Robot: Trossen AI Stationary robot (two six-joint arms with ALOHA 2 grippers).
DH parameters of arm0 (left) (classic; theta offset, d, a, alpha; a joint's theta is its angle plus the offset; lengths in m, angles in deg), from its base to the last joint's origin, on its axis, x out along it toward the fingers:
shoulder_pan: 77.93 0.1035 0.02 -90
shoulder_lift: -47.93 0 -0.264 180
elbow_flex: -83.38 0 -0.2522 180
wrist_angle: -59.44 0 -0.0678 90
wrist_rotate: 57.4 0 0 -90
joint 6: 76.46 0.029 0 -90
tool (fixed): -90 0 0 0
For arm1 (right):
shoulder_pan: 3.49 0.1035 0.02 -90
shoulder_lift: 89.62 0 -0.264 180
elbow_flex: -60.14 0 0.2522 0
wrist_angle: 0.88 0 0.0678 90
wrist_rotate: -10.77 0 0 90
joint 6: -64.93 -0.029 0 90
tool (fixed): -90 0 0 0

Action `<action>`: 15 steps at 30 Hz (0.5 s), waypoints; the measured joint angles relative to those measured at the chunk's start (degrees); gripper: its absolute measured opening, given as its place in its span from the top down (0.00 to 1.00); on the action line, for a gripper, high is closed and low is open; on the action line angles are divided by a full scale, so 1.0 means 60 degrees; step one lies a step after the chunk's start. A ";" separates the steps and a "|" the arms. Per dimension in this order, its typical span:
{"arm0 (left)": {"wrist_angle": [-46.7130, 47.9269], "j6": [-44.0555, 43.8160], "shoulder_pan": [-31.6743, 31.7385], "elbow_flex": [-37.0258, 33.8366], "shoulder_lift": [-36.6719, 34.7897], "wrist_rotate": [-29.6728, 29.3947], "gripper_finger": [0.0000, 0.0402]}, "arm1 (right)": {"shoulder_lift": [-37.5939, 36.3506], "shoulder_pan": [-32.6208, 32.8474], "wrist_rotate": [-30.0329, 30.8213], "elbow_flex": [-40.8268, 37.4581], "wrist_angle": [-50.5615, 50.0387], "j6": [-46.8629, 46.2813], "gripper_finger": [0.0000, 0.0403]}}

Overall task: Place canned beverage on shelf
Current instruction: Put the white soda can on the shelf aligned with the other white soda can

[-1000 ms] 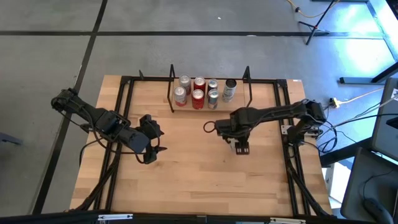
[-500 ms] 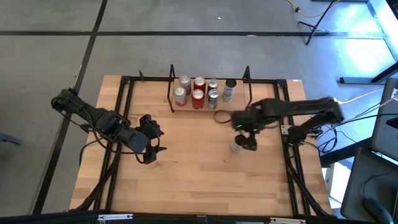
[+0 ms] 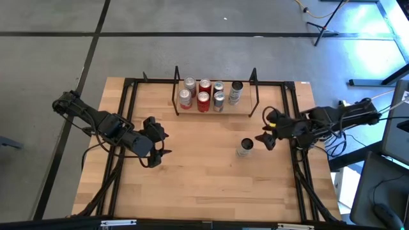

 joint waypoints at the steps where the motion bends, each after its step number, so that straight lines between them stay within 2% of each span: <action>1: 0.0003 0.0000 0.0000 0.0000 0.0000 -0.0024 0.28 | -0.0065 -0.0011 0.0005 -0.0234 0.0163 -0.0226 0.22; 6: -0.0004 -0.0030 0.0000 0.0000 0.0000 -0.0379 0.28 | -0.0028 0.0711 -0.0388 -0.1578 0.1527 0.0547 0.22; 11: -0.0007 -0.0033 -0.0004 0.0000 0.0000 -0.0416 0.28 | 0.0083 0.1319 0.0653 -0.2479 0.3565 0.1294 0.22; 15: -0.0008 -0.0008 0.0032 0.0000 0.0000 -0.0561 0.28 | 0.0172 0.1300 0.1275 -0.2584 0.3722 0.1590 0.22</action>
